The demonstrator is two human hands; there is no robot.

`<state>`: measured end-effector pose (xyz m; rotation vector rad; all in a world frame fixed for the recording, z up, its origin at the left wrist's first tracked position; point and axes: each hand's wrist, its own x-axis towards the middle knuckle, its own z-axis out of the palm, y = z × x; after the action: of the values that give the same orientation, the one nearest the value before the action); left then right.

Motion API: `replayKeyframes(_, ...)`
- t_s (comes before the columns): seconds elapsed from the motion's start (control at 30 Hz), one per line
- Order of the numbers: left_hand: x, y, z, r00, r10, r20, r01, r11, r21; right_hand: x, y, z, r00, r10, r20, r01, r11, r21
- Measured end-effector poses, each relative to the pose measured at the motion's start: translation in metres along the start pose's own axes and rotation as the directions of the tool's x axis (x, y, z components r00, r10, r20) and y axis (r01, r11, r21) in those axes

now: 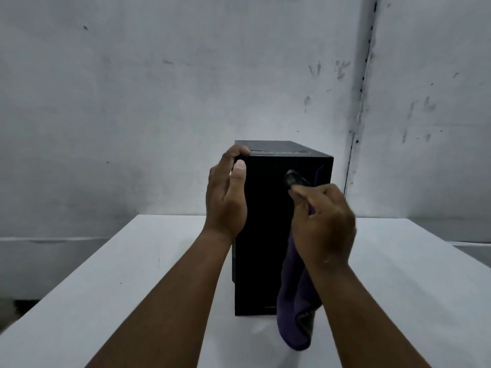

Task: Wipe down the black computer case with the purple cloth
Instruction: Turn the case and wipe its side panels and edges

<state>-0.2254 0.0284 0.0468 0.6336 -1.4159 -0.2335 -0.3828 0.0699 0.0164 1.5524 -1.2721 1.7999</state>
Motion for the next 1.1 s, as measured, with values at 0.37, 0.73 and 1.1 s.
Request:
replayKeyframes(0.37,-0.009,0.017,-0.006,0.99,-0.14,0.011,0.14,0.982,-0.13,0.022,-0.044,0.033,0.997,-0.072,-0.021,0.074,0.993,0.095)
replayKeyframes(0.73,-0.077,0.015,-0.047,0.925,-0.355,-0.134,0.373,0.914,0.159,-0.092,-0.008,0.018,0.912,0.033,0.408,-0.11,0.98,0.166)
replayKeyframes(1.1,-0.06,0.051,-0.029,0.878,-0.465,-0.116,0.438,0.877,-0.198,0.0,-0.06,-0.005,0.849,0.091,0.521,-0.353,0.831,0.431)
